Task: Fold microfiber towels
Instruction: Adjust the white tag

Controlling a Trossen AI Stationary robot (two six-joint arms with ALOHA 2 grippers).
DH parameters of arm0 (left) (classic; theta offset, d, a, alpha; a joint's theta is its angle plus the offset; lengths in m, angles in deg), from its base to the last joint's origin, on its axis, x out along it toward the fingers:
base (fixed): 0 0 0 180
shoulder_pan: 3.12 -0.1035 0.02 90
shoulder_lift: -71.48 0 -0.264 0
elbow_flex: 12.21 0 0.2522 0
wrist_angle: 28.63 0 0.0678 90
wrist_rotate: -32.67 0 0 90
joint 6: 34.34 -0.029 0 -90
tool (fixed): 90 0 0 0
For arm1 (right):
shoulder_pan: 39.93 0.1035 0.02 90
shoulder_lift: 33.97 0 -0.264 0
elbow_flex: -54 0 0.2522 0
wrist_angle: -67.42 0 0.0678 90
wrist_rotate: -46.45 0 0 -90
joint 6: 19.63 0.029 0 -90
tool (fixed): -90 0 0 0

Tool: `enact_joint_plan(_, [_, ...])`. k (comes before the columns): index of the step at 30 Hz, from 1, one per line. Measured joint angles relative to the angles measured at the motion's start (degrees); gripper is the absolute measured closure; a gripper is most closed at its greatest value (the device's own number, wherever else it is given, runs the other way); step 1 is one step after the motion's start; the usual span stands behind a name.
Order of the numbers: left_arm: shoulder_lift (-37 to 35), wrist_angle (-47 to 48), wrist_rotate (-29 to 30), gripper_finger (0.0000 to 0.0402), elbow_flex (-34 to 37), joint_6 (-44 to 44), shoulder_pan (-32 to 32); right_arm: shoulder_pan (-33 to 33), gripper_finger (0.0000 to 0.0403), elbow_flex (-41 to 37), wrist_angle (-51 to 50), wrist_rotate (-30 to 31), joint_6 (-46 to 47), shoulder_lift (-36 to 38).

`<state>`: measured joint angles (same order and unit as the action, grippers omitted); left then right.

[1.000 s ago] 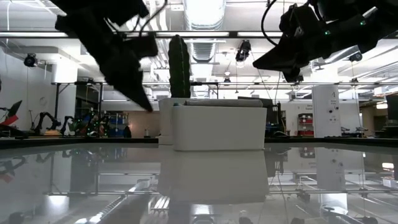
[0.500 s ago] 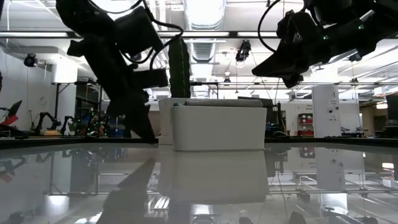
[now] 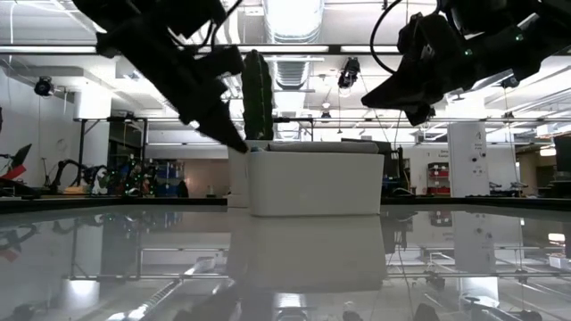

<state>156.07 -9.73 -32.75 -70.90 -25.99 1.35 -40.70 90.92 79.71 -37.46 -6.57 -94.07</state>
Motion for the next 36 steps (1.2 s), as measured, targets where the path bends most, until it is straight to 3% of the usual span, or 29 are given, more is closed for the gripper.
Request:
enact_joint_plan(5, [-1.08, -1.16, 0.00, 0.0402, -0.03, -0.36, 0.00, 0.70, 0.0394, 0.00, -0.02, -0.01, 0.02, 0.00])
enact_joint_plan(14, [-1.95, 9.97, -0.17, 0.0402, 0.52, 3.33, 0.00, 1.93, 0.0394, 0.00, -0.04, -0.01, -0.04, 0.00])
enact_joint_plan(27, [7.92, -1.99, -2.01, 0.0402, 2.72, 3.21, 0.00, 2.03, 0.0394, 0.00, -0.20, -0.01, -0.17, 0.00])
enact_joint_plan(36, [6.80, -3.94, -2.09, 0.0402, 2.78, 3.31, 0.02, 2.03, 0.0394, 0.00, -0.10, -0.01, -0.14, 0.00])
